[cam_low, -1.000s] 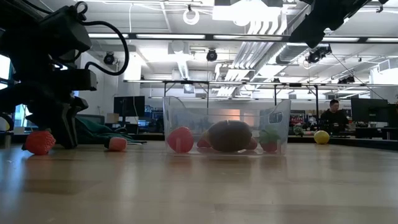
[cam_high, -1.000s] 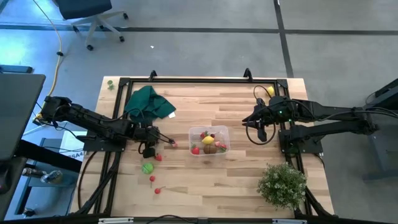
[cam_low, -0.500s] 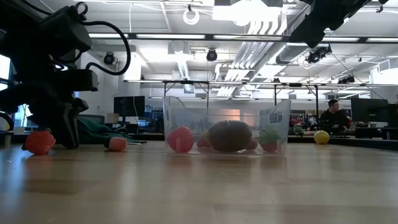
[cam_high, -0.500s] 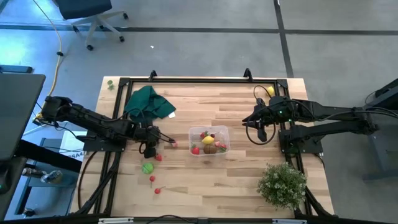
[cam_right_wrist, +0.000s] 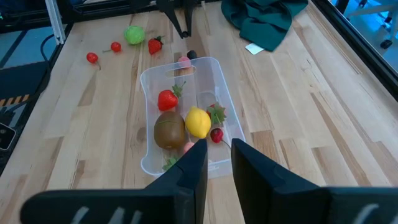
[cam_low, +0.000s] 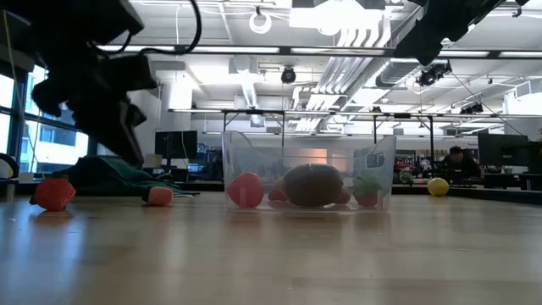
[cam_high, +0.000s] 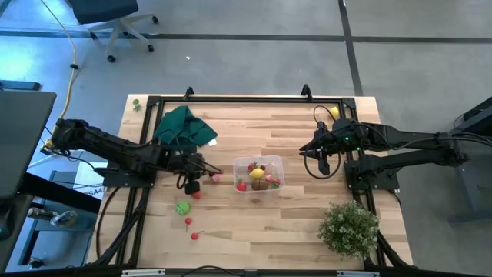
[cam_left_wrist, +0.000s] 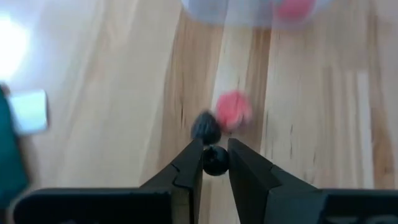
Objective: Pick and placing Produce into tupperware
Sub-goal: Put the blueberry into the transparent bin
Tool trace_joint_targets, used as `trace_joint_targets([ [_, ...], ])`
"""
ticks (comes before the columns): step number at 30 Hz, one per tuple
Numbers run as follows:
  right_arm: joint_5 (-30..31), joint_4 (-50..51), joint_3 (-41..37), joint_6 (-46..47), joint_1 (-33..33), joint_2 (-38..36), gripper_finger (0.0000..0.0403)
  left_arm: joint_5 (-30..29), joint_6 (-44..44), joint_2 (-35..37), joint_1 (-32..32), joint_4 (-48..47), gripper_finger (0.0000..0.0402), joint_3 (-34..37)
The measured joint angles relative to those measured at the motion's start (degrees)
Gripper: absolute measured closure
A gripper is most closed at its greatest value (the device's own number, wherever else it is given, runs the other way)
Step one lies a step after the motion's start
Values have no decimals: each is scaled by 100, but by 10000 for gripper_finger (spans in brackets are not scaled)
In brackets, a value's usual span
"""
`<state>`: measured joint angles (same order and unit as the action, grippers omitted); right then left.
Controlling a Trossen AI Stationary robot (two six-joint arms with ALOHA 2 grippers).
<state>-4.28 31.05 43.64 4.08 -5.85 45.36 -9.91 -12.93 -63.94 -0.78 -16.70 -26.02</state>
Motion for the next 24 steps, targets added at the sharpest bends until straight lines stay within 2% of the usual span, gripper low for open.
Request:
trace_joint_targets([
  [12, 0, 0, 0, 0, 0, 0, 340, -191, 392, 7, 0, -228, 345, -841],
  [24, -2, 1, 1, 0, 0, 0, 340, -213, 394, 9, 0, -339, 344, -992],
])
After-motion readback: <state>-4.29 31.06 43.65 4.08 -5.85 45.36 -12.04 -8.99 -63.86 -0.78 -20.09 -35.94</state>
